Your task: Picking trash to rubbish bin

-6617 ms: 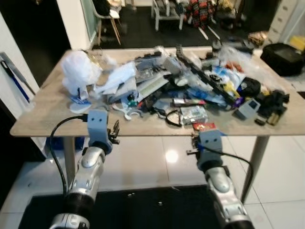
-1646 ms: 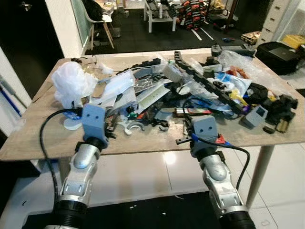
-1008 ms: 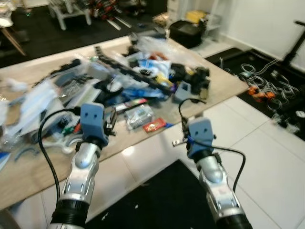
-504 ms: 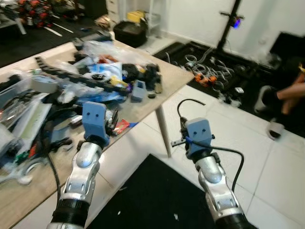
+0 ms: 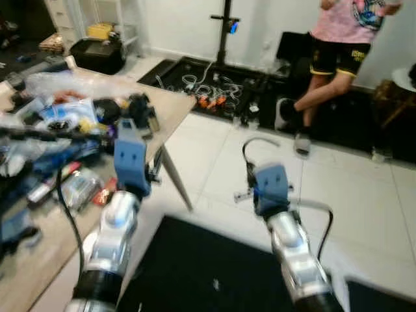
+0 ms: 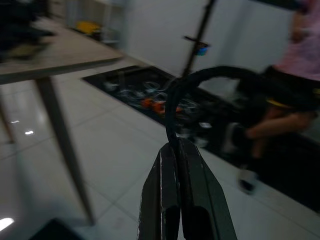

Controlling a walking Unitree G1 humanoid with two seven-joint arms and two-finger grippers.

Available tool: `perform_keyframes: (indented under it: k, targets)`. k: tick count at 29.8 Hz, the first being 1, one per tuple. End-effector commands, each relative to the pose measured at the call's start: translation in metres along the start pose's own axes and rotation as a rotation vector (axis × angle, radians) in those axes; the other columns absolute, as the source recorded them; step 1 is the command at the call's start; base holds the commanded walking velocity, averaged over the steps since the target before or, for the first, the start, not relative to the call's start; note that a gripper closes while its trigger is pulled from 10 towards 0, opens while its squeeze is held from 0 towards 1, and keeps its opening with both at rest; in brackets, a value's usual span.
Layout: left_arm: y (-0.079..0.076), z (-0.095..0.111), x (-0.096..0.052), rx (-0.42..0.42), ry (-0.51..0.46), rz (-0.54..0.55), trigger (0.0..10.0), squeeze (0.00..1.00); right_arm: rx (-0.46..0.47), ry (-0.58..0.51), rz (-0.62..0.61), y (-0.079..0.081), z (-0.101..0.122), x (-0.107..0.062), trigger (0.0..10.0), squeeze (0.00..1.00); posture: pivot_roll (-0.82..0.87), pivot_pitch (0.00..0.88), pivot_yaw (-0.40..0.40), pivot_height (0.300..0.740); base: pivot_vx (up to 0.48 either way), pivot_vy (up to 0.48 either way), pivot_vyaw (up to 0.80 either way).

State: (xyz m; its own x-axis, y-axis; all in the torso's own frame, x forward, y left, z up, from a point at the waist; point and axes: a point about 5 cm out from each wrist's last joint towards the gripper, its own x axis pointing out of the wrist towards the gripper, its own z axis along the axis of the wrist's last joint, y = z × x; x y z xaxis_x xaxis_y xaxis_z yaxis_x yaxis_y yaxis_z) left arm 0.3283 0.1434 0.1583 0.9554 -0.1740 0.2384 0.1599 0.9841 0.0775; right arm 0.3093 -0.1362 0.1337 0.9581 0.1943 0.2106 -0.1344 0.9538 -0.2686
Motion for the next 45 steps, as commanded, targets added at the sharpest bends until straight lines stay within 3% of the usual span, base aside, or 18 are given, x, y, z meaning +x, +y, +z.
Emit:
perform_keyframes:
  k: [1, 45]
  targets:
    - [-0.0007, -0.0011, -0.0003, 0.005, 0.001, -0.008, 10.0, 0.00, 0.009, 0.014, -0.003, 0.0015, -0.0026, -0.0015, 10.0, 0.00, -0.05, 0.061, 0.033, 0.740, 0.000, 0.000, -0.80]
    - [-0.0018, -0.0004, 0.0036, 0.011, -0.004, -0.023, 10.0, 0.00, 0.014, 0.022, 0.005, 0.0064, -0.0054, -0.0002, 10.0, 0.00, -0.05, 0.039, 0.038, 0.740, 0.000, 0.000, -0.80]
